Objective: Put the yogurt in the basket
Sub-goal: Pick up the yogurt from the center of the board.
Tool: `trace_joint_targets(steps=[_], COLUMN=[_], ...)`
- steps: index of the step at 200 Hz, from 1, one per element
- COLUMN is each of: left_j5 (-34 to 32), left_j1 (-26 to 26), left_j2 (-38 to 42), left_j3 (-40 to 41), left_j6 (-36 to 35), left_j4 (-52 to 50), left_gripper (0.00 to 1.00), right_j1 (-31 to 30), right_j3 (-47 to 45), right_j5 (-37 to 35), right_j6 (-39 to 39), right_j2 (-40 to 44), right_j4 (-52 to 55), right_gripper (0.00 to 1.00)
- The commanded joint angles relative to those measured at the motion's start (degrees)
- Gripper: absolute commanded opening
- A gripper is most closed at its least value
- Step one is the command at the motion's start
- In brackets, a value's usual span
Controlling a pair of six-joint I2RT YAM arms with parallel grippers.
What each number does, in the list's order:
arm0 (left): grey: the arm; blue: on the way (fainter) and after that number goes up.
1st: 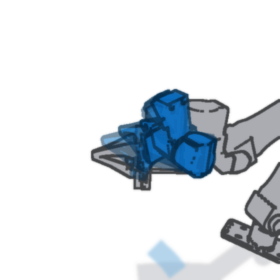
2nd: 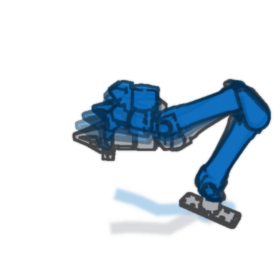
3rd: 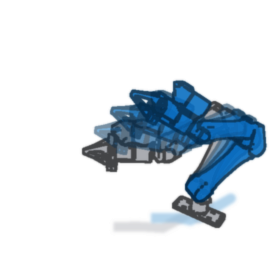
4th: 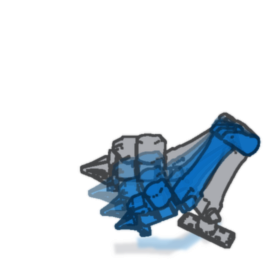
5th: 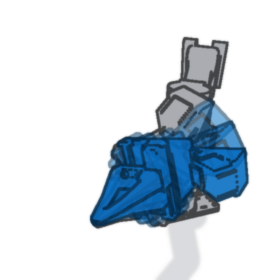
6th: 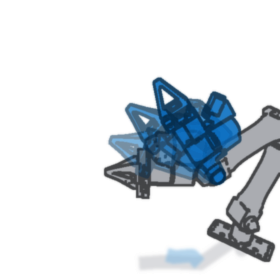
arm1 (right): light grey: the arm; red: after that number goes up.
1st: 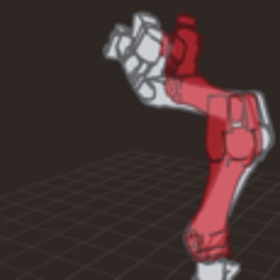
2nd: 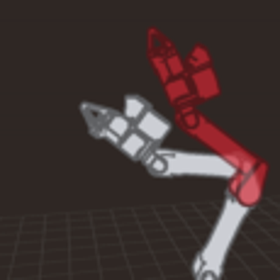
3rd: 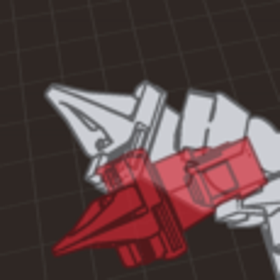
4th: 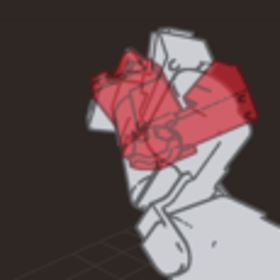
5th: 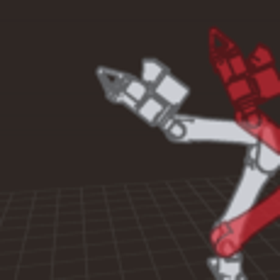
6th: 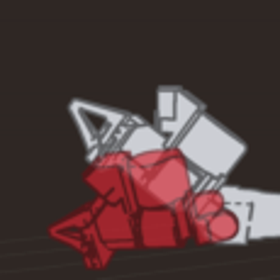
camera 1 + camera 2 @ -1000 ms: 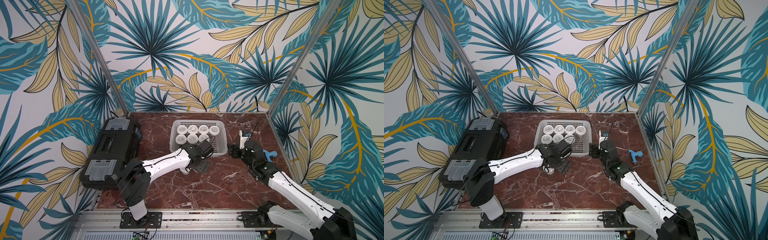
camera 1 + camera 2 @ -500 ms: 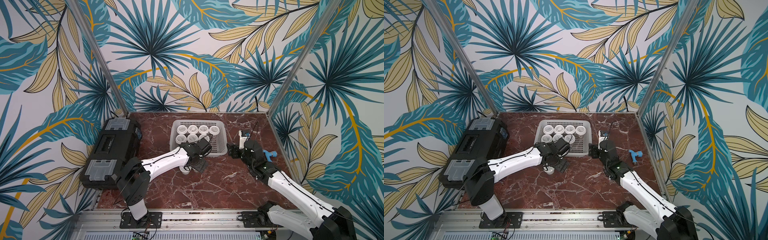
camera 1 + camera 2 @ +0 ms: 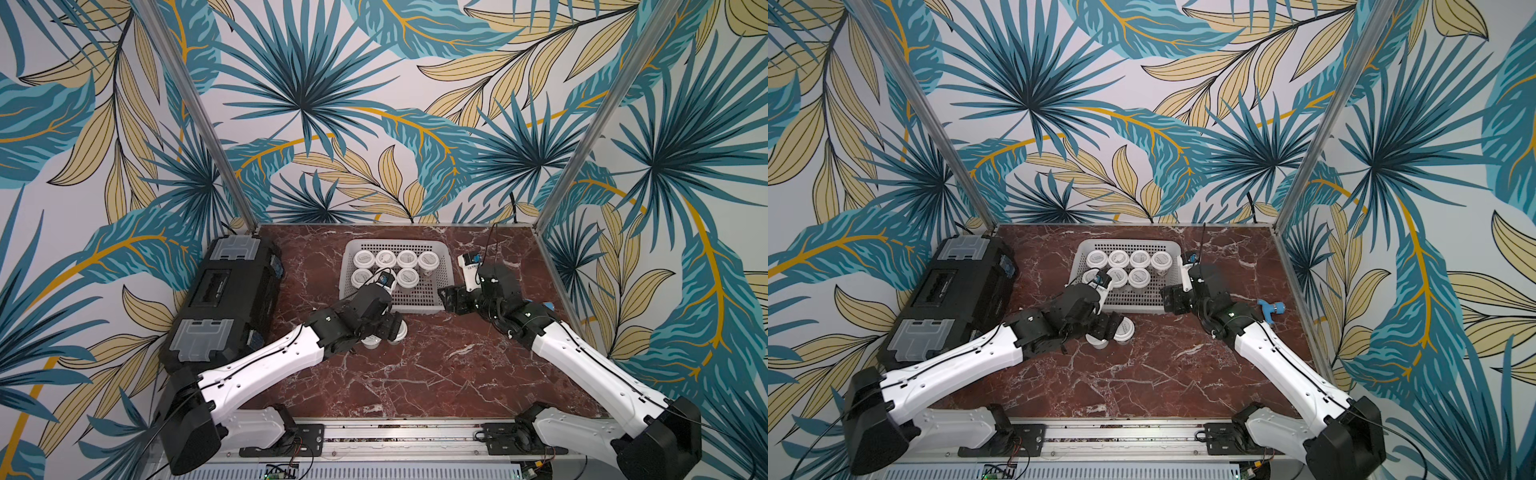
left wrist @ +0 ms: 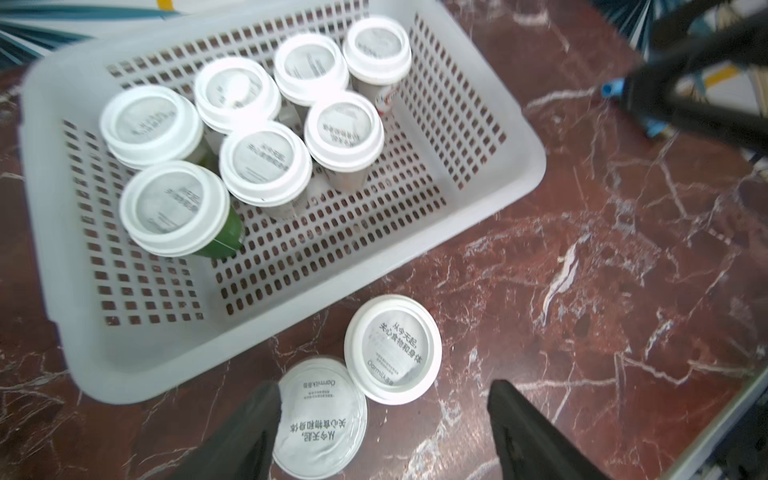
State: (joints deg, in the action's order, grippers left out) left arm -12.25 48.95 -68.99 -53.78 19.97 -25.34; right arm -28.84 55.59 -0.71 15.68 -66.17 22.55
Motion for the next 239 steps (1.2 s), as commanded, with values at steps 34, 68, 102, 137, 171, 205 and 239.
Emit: trace_joint_targets(steps=[34,68,102,137,171,205,239], left_j5=[-12.73,-15.24,-19.44,-18.93,-17.43,-16.93,-16.77], left_j1=[-0.34,-0.34,-0.91,-3.25,-4.46,-4.61,-4.73], left_j2=[14.70,20.32,26.40,31.42,31.82,31.24,31.07], left_j3=[19.62,29.68,34.81,38.88,39.63,39.45,39.54], left_j6=[1.54,1.70,3.00,5.18,5.86,5.71,5.76], left_j4=[26.12,35.54,36.73,38.10,38.37,38.70,38.79], left_gripper=[0.82,0.83,0.84,0.84,0.83,0.83,0.84], right_j1=[-9.05,-14.29,-16.85,-19.32,-20.77,-21.61,-21.72], right_j3=[9.61,12.29,14.74,18.88,22.00,23.66,24.47], right_j5=[5.43,2.34,-0.85,-2.18,-2.44,-3.18,-4.24], right_j6=[2.47,3.78,4.64,4.71,4.82,5.22,5.22], right_j2=[-6.24,-12.55,-17.35,-22.78,-27.84,-31.60,-34.08], right_j4=[16.25,18.58,18.72,19.47,19.99,19.99,20.17], right_gripper=[0.85,0.84,0.84,0.87,0.88,0.88,0.88])
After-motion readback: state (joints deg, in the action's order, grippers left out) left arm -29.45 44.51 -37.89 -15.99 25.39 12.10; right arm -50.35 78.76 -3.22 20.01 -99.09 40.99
